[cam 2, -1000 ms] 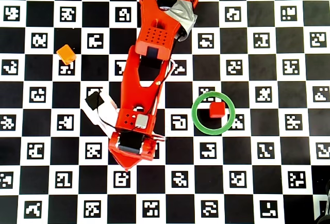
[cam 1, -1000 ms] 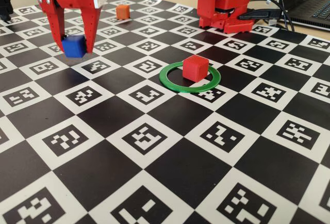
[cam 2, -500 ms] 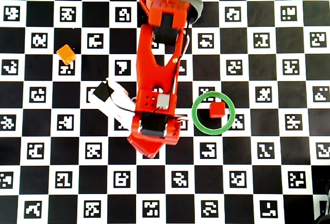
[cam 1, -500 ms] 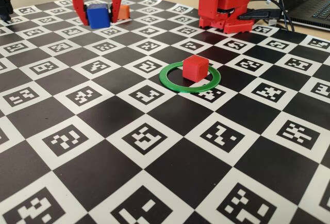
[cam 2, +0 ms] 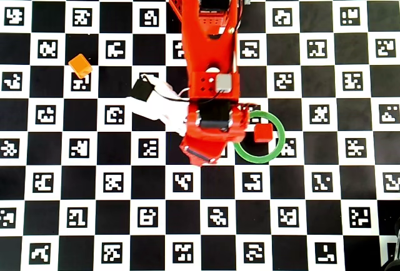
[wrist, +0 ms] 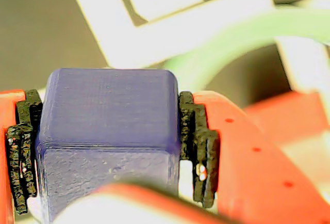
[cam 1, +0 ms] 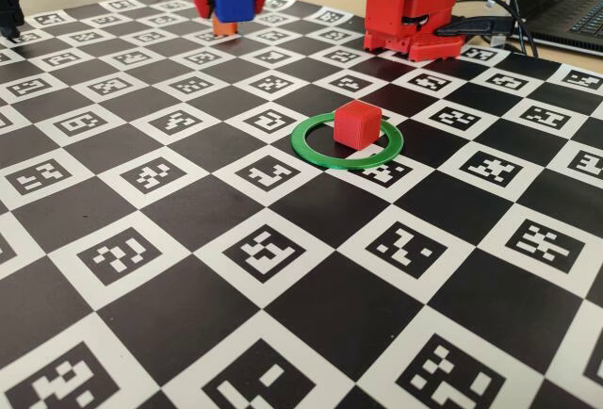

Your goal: Grab the red cube then put it in the green circle then put the blue cube on top and finally the orange cube on top

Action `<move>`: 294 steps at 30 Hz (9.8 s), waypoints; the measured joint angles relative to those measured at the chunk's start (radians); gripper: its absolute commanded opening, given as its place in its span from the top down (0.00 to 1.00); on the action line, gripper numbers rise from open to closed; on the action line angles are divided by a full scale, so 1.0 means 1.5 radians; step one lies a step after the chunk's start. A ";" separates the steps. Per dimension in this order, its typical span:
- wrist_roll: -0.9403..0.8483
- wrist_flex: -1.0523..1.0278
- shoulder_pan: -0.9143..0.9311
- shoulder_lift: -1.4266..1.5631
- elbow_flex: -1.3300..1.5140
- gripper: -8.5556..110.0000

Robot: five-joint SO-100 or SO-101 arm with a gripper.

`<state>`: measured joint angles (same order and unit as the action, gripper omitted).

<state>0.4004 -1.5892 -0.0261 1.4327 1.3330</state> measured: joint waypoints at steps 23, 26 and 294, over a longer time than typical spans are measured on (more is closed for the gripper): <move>-0.008 0.094 -0.197 0.062 0.153 0.91; -0.006 0.117 -0.197 0.062 0.164 0.91; -0.497 0.335 0.787 -0.006 0.365 0.85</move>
<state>-0.3451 -1.0861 1.1551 1.4235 1.8807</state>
